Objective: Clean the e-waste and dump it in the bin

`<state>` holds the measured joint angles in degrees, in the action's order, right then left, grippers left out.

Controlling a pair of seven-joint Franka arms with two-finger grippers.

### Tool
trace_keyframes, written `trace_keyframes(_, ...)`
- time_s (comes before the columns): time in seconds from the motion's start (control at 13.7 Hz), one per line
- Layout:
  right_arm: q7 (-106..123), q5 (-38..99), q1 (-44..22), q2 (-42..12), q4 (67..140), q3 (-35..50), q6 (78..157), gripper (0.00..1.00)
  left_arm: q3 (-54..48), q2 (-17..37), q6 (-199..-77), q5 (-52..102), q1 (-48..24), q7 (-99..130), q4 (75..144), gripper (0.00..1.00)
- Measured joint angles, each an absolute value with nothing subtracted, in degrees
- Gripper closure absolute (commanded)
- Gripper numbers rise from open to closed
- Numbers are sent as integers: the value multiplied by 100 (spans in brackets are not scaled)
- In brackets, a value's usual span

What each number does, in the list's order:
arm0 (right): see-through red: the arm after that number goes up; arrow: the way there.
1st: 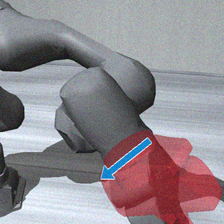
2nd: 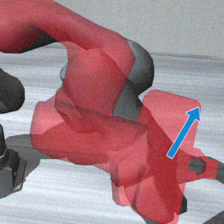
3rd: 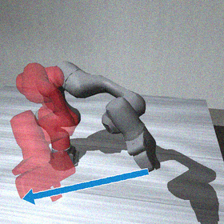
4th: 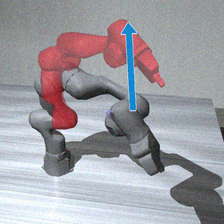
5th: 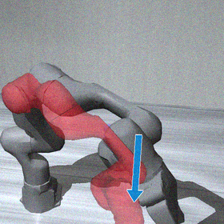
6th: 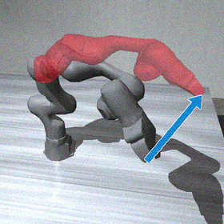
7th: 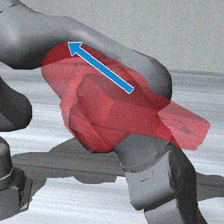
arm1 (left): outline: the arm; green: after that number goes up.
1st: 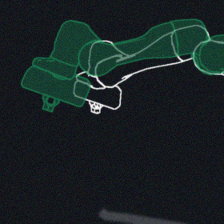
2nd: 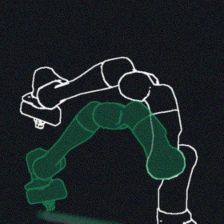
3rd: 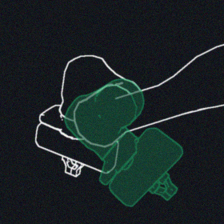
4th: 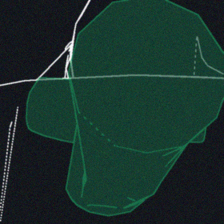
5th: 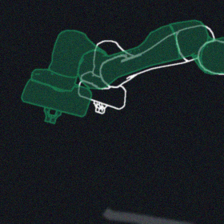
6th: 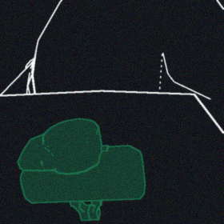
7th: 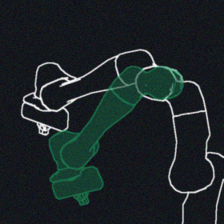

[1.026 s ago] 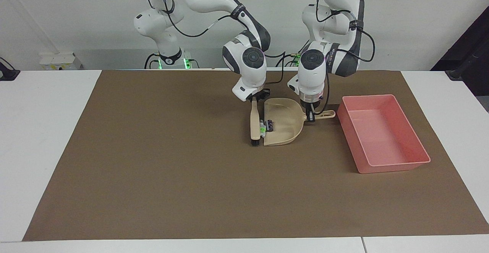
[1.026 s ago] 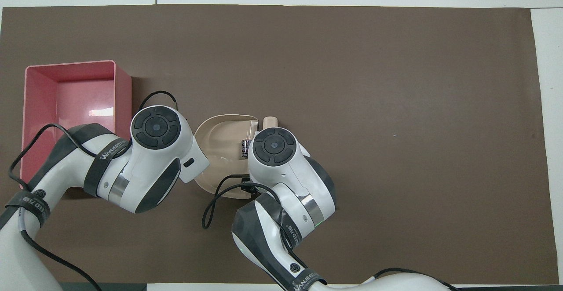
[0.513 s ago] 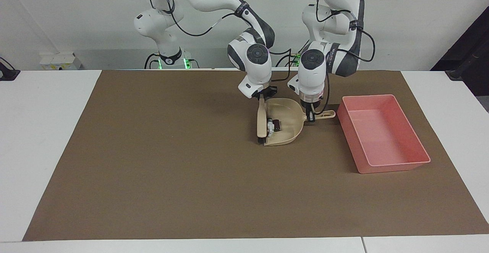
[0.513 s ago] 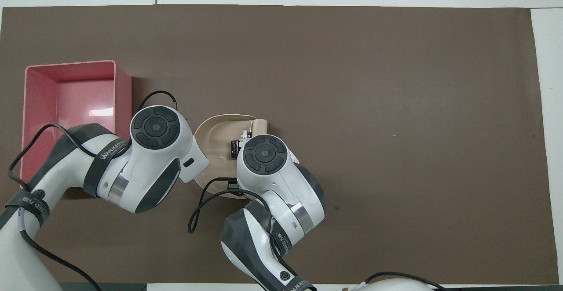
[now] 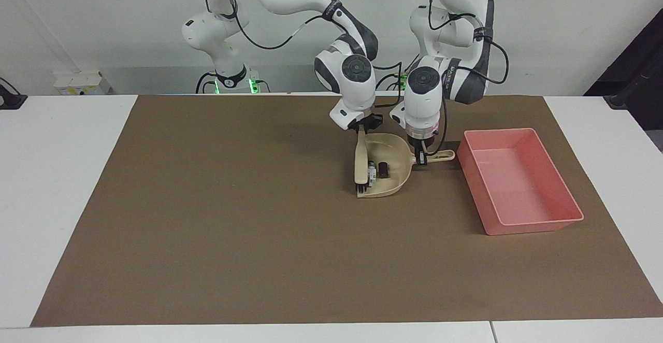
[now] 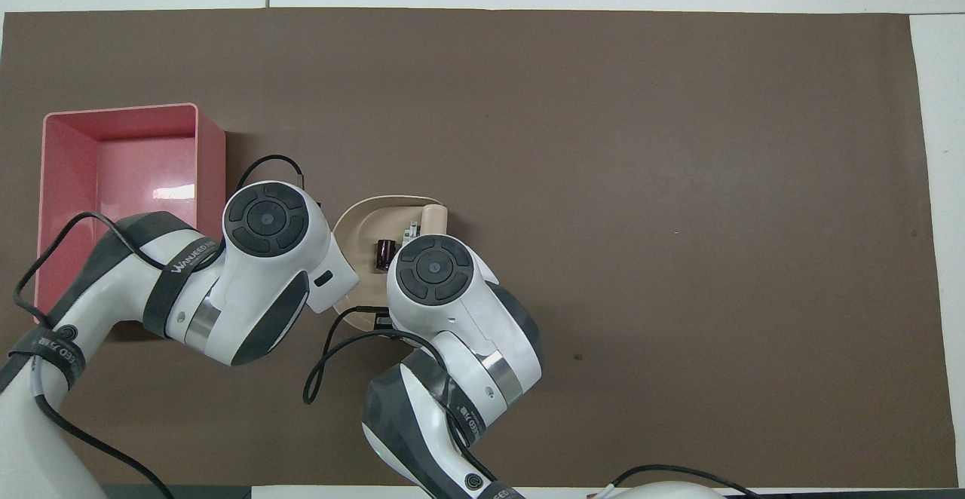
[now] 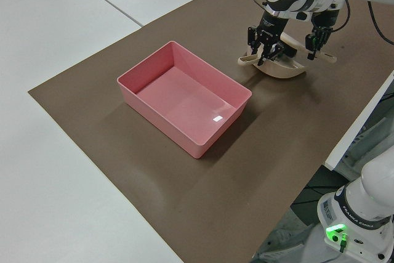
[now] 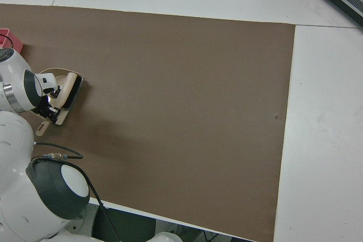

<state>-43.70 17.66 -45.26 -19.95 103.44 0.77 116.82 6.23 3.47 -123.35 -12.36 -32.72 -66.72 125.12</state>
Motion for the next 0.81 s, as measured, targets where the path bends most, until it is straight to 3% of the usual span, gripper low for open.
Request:
trace_keyframes(0.29,-4006,1334,-4166,-1785,10233,24,10909,100,650,327,-12972,-1236,-3168,-6672,12808,100)
trace_keyframes(0.81,-1834,798,-2030,-337,10702,-29,9358,100,656,255,-13083,-626,-3048,-6872,12751,100)
